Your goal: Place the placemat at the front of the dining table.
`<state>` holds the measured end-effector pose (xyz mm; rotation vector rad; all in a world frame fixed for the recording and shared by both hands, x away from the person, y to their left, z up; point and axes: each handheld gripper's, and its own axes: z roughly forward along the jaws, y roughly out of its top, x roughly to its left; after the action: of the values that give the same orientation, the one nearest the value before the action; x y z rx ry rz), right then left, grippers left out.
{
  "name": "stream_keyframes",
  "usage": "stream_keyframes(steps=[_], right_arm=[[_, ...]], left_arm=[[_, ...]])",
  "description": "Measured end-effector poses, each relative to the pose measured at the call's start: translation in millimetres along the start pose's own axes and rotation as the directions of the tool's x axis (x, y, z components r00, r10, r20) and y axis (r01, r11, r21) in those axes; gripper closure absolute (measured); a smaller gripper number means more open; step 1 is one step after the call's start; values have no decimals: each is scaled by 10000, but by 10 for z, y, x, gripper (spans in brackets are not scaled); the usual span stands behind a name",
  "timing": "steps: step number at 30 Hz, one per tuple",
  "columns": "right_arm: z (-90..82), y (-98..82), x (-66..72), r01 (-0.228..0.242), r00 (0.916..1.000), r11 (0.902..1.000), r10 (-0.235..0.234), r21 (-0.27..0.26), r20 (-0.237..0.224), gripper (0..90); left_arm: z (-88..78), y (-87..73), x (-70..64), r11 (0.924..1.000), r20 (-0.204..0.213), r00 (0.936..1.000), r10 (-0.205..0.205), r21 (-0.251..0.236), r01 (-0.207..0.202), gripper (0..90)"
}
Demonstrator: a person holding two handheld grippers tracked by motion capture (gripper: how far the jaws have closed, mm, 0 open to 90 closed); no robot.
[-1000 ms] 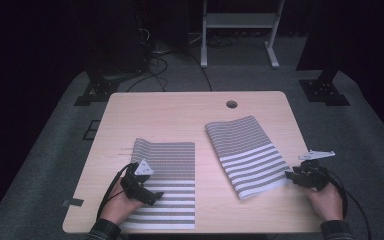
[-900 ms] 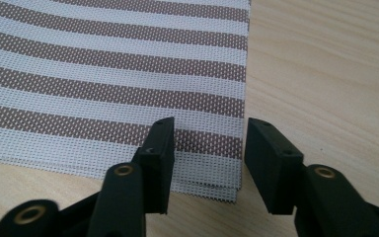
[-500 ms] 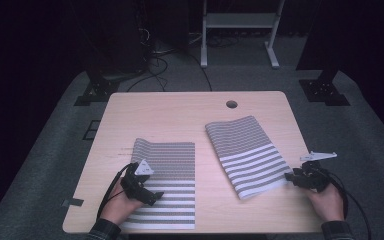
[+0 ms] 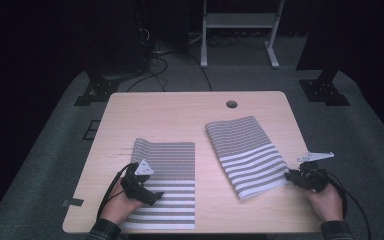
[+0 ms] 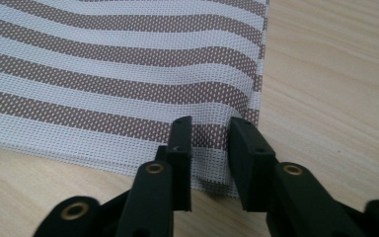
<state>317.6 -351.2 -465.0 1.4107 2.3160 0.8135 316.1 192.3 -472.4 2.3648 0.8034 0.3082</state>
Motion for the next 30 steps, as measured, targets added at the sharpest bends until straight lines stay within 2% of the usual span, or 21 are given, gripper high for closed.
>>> stream_keyframes(steps=[5, 7, 17, 30], right_arm=[[2, 12, 14, 32, 9998, 10000, -31, 32, -181, 847], [4, 19, 22, 102, 9998, 9999, -101, 59, -146, 862], [-61, 49, 34, 100, 9999, 9996, -102, -246, -62, 865], [-220, 117, 90, 89, 9995, 9956, -117, -934, -295, 865]], left_arm=[[0, 0, 0, 10000, 2, 10000, 0, 2, 0, 0], [0, 0, 0, 10000, 3, 10000, -3, 0, 3, 0], [0, 0, 0, 10000, 1, 10000, 1, 1, -1, 0], [0, 0, 0, 10000, 2, 10000, -3, 5, 3, 0]])
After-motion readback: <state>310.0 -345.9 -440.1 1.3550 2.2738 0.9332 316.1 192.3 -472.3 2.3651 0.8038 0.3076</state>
